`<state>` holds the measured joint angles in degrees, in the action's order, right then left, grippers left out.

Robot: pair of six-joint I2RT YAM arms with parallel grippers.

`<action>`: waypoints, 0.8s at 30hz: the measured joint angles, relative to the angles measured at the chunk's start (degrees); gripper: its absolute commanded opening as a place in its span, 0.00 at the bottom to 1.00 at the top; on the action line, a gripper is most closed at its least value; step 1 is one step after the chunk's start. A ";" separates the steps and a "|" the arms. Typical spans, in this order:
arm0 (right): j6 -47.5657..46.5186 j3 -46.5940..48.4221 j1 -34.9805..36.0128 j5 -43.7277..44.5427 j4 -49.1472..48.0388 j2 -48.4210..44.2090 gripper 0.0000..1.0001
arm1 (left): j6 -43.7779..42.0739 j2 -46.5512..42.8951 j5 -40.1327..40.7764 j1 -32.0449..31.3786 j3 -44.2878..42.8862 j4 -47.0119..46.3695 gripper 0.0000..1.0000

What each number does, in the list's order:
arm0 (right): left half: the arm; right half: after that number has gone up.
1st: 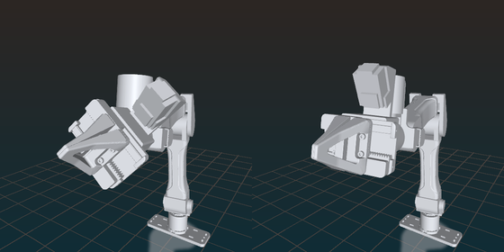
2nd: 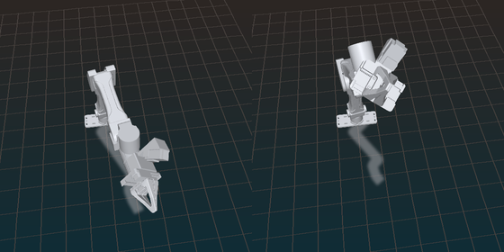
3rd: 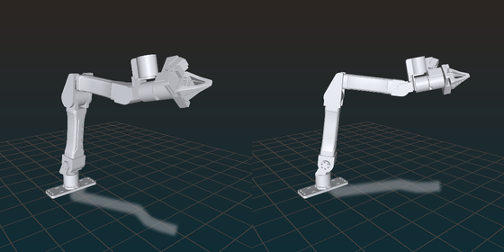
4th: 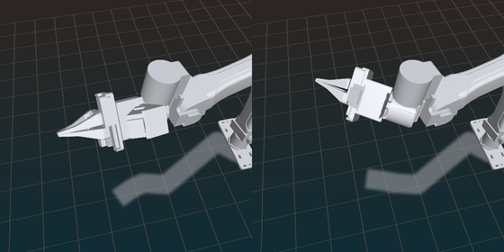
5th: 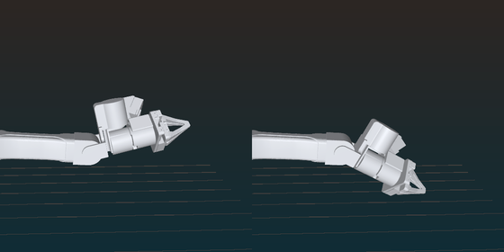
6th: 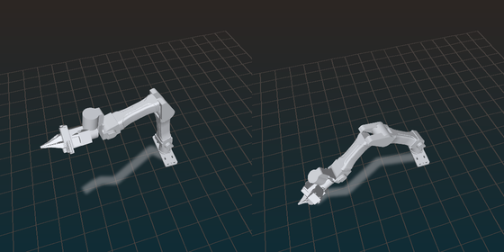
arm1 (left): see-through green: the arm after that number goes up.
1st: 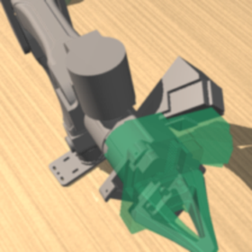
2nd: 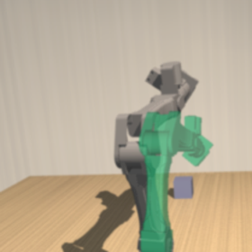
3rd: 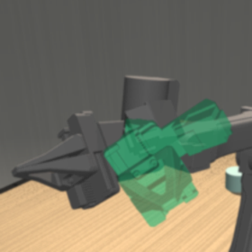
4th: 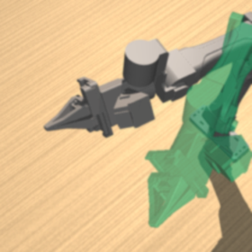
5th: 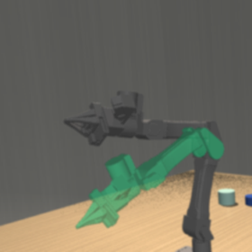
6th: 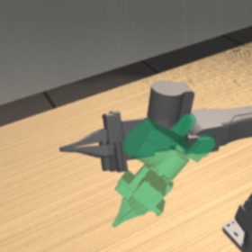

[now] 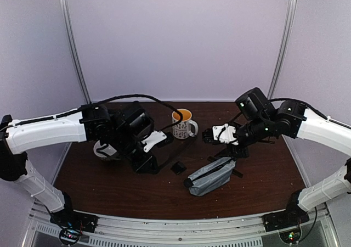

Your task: Sort the hair-cutting tools

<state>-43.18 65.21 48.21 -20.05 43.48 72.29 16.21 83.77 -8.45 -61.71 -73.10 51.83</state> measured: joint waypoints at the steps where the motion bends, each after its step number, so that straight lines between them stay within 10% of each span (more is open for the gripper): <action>1: -0.70 1.92 1.11 0.66 0.79 0.00 0.41 | -0.72 0.92 -1.53 0.68 -1.18 0.31 0.02; 19: -11.76 7.82 12.63 16.79 1.73 6.43 0.41 | -4.46 6.12 -22.32 3.89 -4.76 2.95 0.02; 24: -13.62 8.15 13.62 18.67 0.98 7.91 0.12 | -4.85 6.12 -26.60 4.22 -5.44 3.15 0.01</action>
<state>-56.80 73.36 61.82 -1.39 44.47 80.20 11.35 89.89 -35.05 -57.49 -78.54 54.98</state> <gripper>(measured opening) 0.333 0.158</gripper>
